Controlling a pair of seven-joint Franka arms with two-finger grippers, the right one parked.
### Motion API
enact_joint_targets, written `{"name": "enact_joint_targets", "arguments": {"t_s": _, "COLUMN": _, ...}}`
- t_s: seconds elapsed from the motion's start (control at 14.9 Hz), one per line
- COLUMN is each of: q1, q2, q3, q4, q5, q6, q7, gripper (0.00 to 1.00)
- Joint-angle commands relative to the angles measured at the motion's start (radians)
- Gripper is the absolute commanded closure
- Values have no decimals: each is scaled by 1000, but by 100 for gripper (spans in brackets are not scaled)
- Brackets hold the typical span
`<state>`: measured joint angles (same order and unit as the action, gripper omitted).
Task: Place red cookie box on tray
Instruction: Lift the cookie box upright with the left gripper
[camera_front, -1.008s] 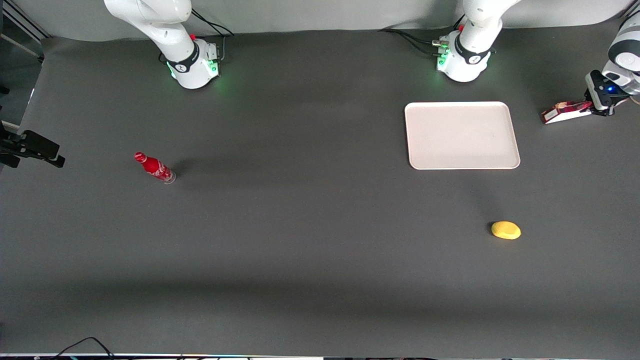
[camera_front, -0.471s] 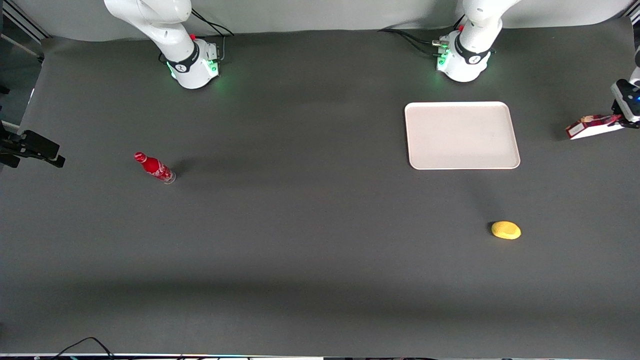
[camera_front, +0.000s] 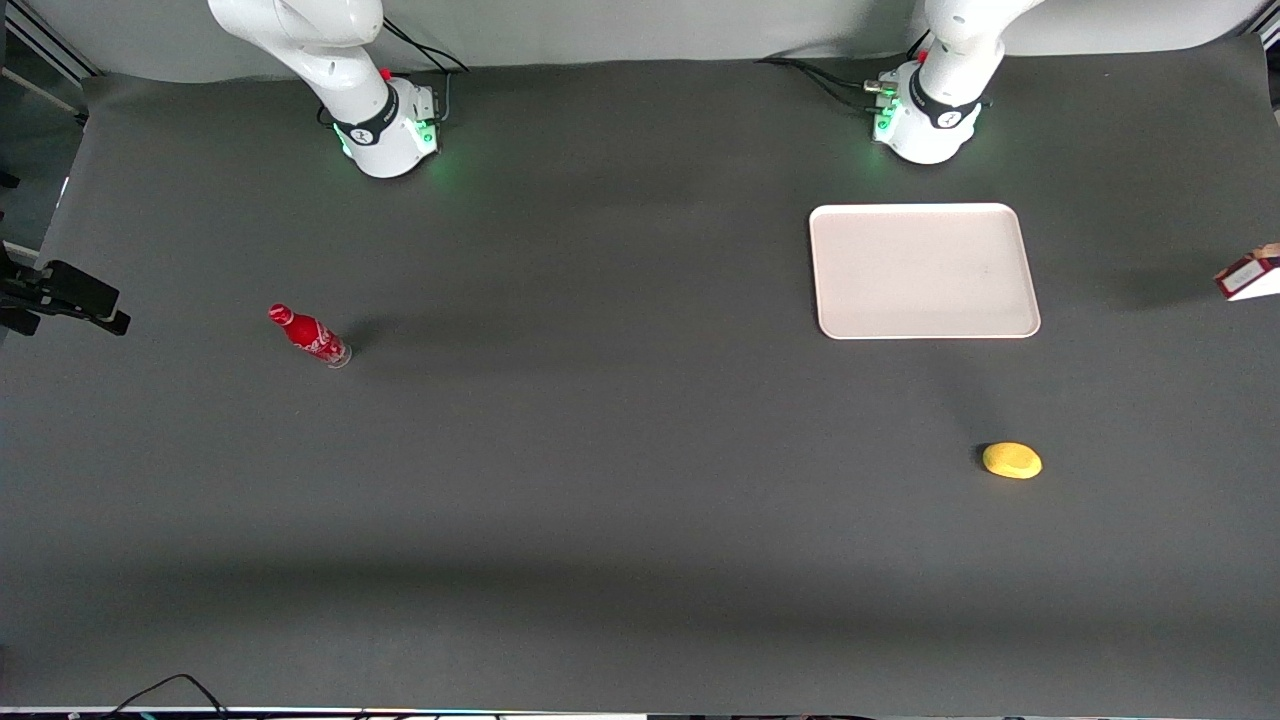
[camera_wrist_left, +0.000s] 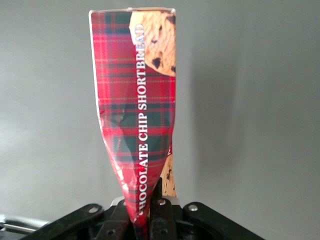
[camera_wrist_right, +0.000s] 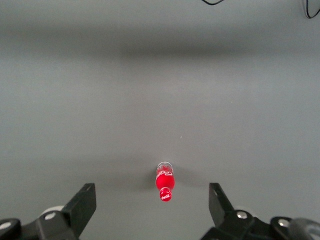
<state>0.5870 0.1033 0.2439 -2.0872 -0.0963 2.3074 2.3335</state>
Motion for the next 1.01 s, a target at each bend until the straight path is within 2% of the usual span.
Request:
{"name": "enact_joint_targets", "arguments": {"t_s": 0.0, "q1": -10, "q2": -5, "q3": -15, "q4": 178, "q5": -13, "q6": -185, "q7": -37, "gripper": 100}}
{"name": "enact_joint_targets", "arguments": {"t_s": 0.2, "q1": -10, "q2": -11, "q3": -34, "q4": 315, "q5": -3, "q6": -333, "q7": -68, "gripper": 100}}
{"name": "enact_joint_targets", "arguments": {"t_s": 0.4, "q1": -10, "q2": -11, "q3": -57, "q4": 331, "q5": 0, "q6": -352, "q7": -158, "gripper": 100}}
{"name": "enact_joint_targets", "arguments": {"t_s": 0.74, "q1": -10, "q2": -50, "q3": -162, "q4": 302, "q5": 21, "q6": -398, "q7": -466, "gripper": 100}}
{"name": "enact_joint_targets", "arguments": {"t_s": 0.94, "q1": -15, "q2": -105, "q3": -245, "q4": 266, "q5": 84, "q6": -439, "q7": -728, "gripper": 100}}
